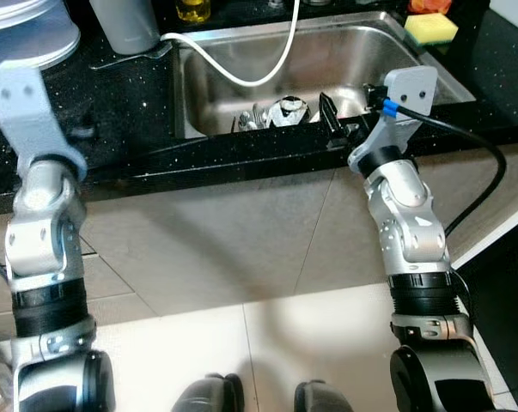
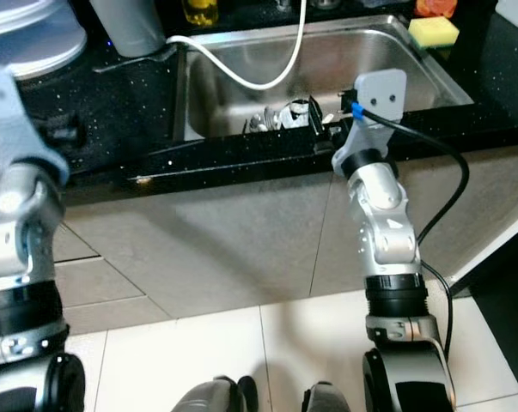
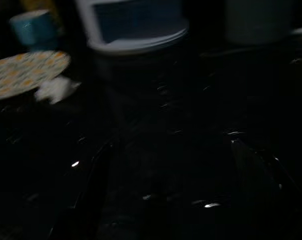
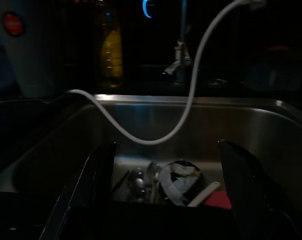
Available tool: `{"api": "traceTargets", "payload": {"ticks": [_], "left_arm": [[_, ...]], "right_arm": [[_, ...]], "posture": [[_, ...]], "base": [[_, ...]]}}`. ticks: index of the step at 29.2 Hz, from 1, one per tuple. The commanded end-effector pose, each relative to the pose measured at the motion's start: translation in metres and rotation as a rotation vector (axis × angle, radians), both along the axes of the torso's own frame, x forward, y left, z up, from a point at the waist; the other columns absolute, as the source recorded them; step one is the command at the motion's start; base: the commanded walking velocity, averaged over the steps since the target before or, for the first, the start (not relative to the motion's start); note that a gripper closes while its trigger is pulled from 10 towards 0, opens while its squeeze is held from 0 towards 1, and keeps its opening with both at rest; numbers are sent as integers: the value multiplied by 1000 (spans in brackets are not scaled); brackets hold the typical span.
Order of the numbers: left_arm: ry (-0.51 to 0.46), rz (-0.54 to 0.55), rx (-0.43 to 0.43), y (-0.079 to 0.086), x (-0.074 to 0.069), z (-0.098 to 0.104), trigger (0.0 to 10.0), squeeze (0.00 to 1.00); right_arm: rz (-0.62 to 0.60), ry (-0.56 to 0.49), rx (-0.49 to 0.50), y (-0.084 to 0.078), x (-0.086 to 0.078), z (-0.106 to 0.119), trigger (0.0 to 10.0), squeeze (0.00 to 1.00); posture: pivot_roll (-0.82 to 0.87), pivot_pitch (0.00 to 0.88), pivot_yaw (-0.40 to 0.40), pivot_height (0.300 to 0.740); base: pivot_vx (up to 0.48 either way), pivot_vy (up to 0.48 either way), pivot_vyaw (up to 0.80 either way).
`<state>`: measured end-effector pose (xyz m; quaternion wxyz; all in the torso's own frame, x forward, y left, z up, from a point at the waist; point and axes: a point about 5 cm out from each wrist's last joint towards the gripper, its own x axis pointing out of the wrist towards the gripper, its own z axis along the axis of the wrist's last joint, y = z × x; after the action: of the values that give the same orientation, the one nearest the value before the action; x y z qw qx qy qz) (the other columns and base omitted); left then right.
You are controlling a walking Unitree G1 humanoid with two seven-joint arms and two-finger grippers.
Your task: Kitchen organization
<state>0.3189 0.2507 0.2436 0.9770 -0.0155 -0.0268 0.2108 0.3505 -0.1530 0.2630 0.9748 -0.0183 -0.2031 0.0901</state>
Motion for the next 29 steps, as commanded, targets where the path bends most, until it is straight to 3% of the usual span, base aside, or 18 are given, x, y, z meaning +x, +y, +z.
{"api": "traceTargets", "payload": {"ticks": [1, 4, 7, 9, 14, 16, 17, 19, 24, 29], "left_arm": [[68, 88, -26, 16, -5, -17, 10000, 0], [106, 144, -67, 31, -7, -30, 10000, 0], [88, 137, -70, 32, -6, -29, 10000, 0], [55, 166, -149, 41, -4, -31, 10000, 0], [102, 209, -214, 43, -2, -43, 10000, 0], [171, 111, -236, 25, 7, -55, 10000, 0], [171, 111, -236, 25, 7, -55, 10000, 0], [234, -35, -241, 0, 14, -66, 10000, 0], [316, -334, -76, -54, 12, -82, 10000, 0], [334, -467, -43, -76, 11, -91, 10000, 0]], "right_arm": [[17, -3, 0, 5, 2, 0, 10000, 0], [21, -4, 3, 6, 3, 1, 10000, 0], [21, -4, 3, 6, 3, 0, 10000, 0], [20, -5, 4, 6, 3, 0, 10000, 0], [15, -6, 5, 4, 2, 0, 10000, 0], [12, -6, 4, 4, 2, 0, 10000, 0], [12, -6, 4, 4, 2, 0, 10000, 0], [10, -8, 3, 3, 1, 0, 10000, 0], [-6, -9, -1, -2, 0, 0, 10000, 0], [-3, -9, -1, -1, 0, 0, 10000, 0]], "posture": [[45, 83, 79, 740], [44, 86, 79, 740], [43, 87, 79, 740], [36, 92, 84, 740], [30, 97, 84, 740], [21, 100, 87, 740], [21, 100, 87, 740], [21, 100, 87, 740], [7, 105, 90, 740], [4, 103, 88, 740]], "base": [[0, 0, 0], [0, 0, 0], [0, 0, 0], [0, 0, 0], [0, 0, 0], [0, 0, 0], [0, 0, 0], [0, 0, 0], [0, 0, 0], [0, 0, 0]]}}
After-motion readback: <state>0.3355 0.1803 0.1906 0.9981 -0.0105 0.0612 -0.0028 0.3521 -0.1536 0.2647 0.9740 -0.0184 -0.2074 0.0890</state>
